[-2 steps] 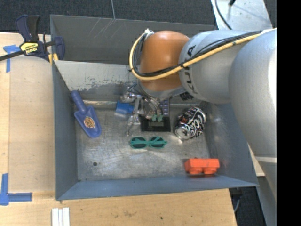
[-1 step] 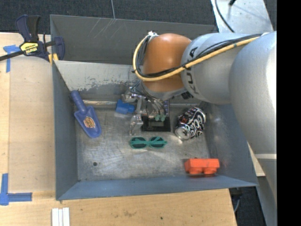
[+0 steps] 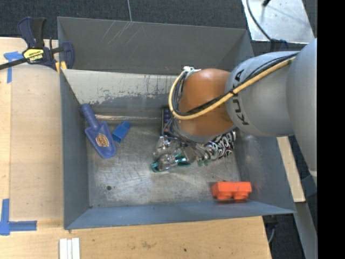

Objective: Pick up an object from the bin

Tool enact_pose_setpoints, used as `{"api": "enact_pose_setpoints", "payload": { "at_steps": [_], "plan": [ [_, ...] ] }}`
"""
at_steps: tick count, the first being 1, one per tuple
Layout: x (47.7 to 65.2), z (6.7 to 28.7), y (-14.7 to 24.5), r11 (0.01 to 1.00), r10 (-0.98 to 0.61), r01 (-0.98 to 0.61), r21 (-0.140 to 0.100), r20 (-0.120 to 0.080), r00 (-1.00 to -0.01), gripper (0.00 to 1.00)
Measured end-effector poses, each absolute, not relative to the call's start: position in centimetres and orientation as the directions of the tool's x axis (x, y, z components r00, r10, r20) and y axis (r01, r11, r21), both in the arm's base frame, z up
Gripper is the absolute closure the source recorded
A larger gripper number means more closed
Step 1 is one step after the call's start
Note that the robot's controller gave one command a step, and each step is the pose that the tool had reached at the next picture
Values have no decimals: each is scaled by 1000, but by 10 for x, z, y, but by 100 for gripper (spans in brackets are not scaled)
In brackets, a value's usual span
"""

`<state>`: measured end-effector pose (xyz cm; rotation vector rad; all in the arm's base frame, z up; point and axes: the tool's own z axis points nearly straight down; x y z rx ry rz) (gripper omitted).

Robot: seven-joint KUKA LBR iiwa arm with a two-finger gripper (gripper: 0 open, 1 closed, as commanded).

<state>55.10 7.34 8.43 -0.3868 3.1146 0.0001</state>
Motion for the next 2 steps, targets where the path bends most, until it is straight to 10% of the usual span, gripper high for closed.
{"api": "enact_pose_setpoints", "payload": {
  "at_steps": [1, 2],
  "plan": [
    [551, 84, 73, 970, -244, -244, 0, -3, -970, 100],
    [560, 206, 52, 982, -188, -188, 0, -2, -982, 100]
  ]
}}
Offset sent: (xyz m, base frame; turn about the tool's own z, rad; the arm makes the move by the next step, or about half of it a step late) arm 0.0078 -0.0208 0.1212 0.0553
